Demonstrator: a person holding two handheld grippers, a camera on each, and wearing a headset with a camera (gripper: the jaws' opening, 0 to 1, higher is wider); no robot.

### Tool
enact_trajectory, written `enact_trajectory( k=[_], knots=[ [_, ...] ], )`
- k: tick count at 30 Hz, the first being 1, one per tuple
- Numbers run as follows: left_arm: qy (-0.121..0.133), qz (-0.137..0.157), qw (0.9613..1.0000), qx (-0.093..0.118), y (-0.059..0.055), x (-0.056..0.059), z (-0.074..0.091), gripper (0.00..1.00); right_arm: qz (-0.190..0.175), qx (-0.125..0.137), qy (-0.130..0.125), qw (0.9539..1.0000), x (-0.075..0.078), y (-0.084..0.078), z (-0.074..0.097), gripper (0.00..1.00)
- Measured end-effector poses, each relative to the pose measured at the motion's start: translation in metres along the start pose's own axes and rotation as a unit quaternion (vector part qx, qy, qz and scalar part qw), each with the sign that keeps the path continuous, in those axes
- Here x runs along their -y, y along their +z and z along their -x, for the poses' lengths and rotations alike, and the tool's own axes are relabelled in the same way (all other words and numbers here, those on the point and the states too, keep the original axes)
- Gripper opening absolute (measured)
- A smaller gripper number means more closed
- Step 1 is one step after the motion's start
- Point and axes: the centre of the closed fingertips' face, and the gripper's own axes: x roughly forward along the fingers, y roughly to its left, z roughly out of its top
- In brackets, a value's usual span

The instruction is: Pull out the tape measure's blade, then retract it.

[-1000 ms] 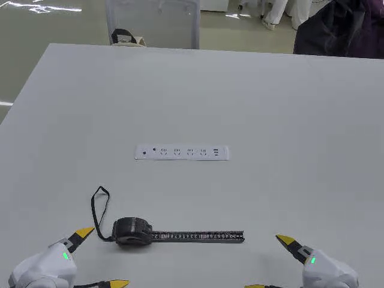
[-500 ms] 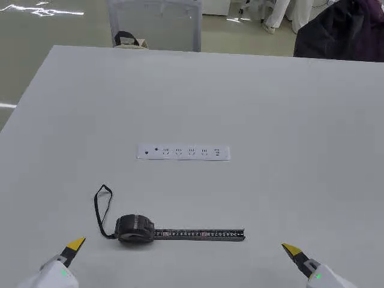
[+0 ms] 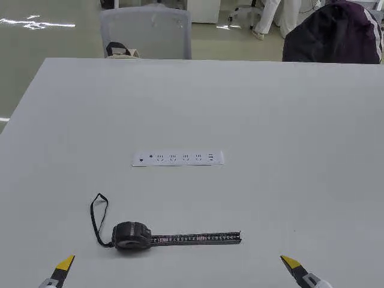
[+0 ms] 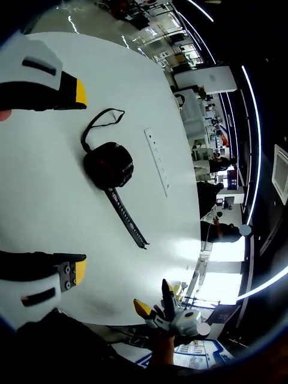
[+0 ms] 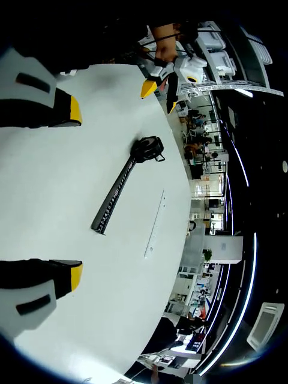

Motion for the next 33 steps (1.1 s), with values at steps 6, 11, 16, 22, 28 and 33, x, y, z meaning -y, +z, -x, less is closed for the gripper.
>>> enact_trajectory(
  k=[6, 11, 16, 22, 28, 33],
  knots=[
    [0.03, 0.035, 0.9988, 0.017, 0.006, -0.003, -0.002, 0.99, -0.011, 0.003, -0.008, 0.9999, 0.0, 0.0, 0.0, 0.93],
    [0.032, 0.026, 0.9991, 0.011, 0.006, -0.002, -0.004, 0.99, -0.01, 0.0, -0.007, 0.9999, -0.001, -0.001, 0.0, 0.93],
    [0.056, 0.059, 0.9964, 0.024, 0.01, -0.01, -0.008, 0.99, -0.009, -0.001, -0.006, 0.9999, -0.002, -0.001, -0.001, 0.93],
    [0.086, 0.065, 0.994, 0.018, 0.011, -0.012, -0.02, 0.99, -0.008, -0.006, -0.007, 0.9999, 0.002, -0.004, 0.0, 0.93],
    [0.124, 0.062, 0.9902, 0.022, 0.016, -0.025, -0.021, 0.99, -0.011, -0.01, -0.01, 0.9998, 0.004, -0.008, 0.0, 0.93],
    [0.123, 0.064, 0.9902, 0.017, 0.021, -0.021, -0.028, 0.99, -0.014, -0.011, -0.007, 0.9998, 0.002, -0.01, -0.003, 0.93]
  ],
)
